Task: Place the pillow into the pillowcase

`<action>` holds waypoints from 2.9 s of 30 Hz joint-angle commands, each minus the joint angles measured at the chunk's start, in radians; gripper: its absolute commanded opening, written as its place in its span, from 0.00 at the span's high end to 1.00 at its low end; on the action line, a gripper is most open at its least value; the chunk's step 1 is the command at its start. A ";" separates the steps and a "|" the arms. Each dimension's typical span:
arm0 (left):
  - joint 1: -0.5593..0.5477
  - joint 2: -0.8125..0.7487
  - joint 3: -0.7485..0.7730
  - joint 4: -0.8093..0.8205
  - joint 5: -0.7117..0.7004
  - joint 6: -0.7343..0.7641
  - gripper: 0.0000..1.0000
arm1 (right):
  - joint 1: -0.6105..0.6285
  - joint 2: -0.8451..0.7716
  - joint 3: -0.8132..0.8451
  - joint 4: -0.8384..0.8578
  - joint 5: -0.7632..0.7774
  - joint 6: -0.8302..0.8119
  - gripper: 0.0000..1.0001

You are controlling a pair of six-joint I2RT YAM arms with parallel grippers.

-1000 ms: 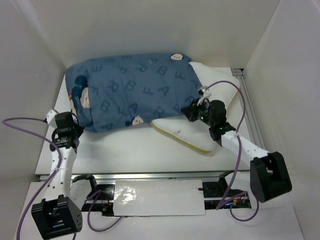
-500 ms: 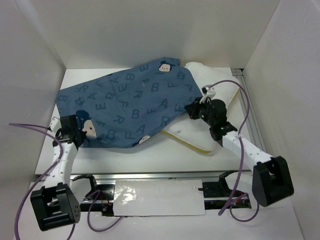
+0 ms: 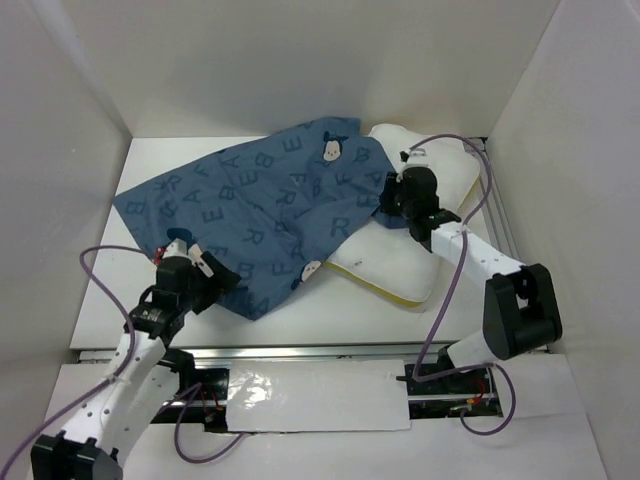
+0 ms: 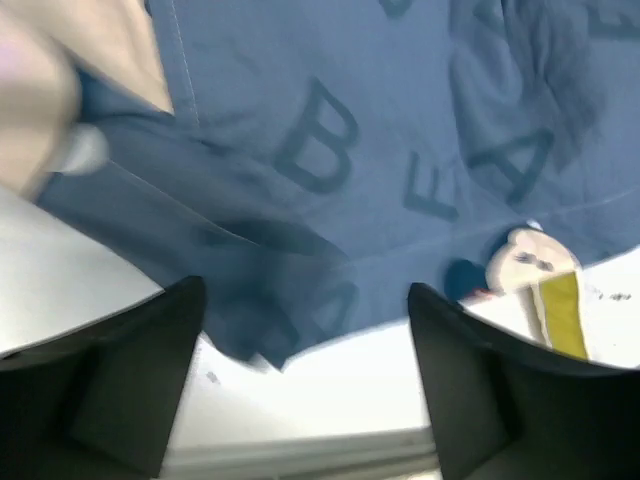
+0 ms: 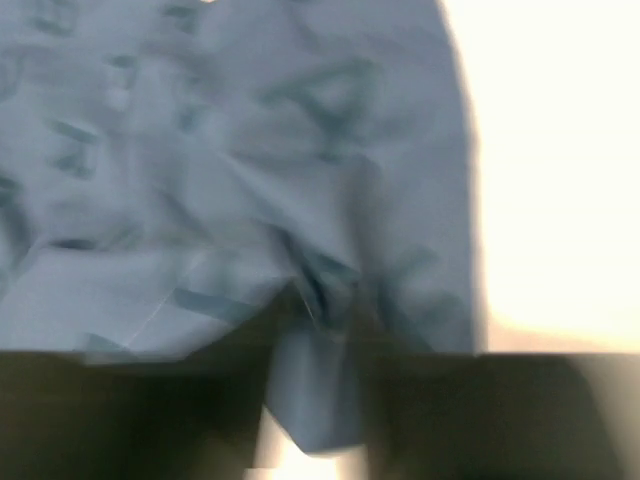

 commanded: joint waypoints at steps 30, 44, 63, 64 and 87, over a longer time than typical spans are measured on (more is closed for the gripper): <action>0.123 1.394 1.101 -0.269 -0.422 0.221 0.49 | 0.207 0.956 1.153 -0.461 -0.158 -0.086 0.40; -0.012 1.353 0.777 -0.258 -0.303 0.128 1.00 | 0.365 1.224 1.276 -0.360 -0.218 -0.006 0.43; -0.782 0.932 0.585 -0.384 -0.176 -0.102 1.00 | 0.499 1.300 1.383 -0.227 -1.077 -0.058 0.48; -0.822 0.896 0.604 -0.394 -0.187 -0.102 1.00 | 0.498 1.287 1.384 -0.238 -1.088 -0.058 0.47; -0.532 0.749 1.052 -0.407 -0.510 0.184 0.02 | 0.103 -0.021 0.378 -0.270 -0.241 0.074 0.00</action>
